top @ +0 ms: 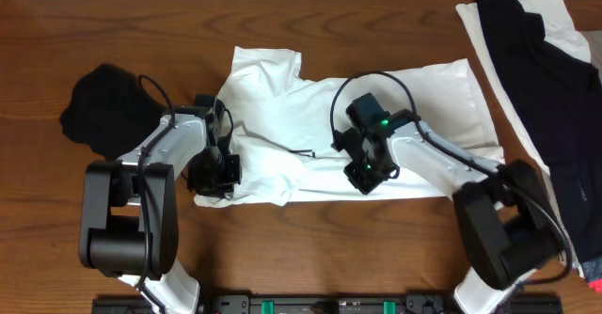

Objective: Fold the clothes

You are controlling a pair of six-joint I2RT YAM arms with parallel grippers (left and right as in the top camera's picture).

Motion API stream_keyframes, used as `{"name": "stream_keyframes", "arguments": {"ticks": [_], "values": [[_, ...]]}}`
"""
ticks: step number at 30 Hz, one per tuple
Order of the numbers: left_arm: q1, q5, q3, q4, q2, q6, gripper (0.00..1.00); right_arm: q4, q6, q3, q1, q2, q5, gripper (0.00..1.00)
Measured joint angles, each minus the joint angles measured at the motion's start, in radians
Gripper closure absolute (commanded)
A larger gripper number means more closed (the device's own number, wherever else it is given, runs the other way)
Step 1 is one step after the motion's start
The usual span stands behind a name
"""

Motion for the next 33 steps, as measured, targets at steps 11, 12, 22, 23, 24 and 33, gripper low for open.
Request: {"name": "stream_keyframes", "arguments": {"ticks": [11,12,22,23,24,33], "values": [[0.000,0.000,0.000,0.000,0.000,0.000,0.81,-0.012,0.146,0.006,-0.065,0.000,0.143,0.91],[0.000,0.000,0.000,0.000,0.000,0.000,0.81,-0.015,0.153,0.006,-0.082,0.000,0.145,0.91],[0.000,0.000,0.000,0.000,0.000,0.000,0.81,-0.025,0.175,0.007,-0.245,0.000,0.185,0.89],[0.000,0.000,0.000,0.000,0.000,0.000,0.81,-0.025,0.175,0.007,-0.260,0.000,0.182,0.89],[0.000,0.000,0.000,0.000,0.000,0.000,0.81,-0.024,0.175,0.007,-0.278,0.000,0.181,0.88],[0.000,0.000,0.000,0.000,0.000,0.000,0.82,-0.023,0.180,0.008,-0.418,0.000,0.201,0.88]]}}
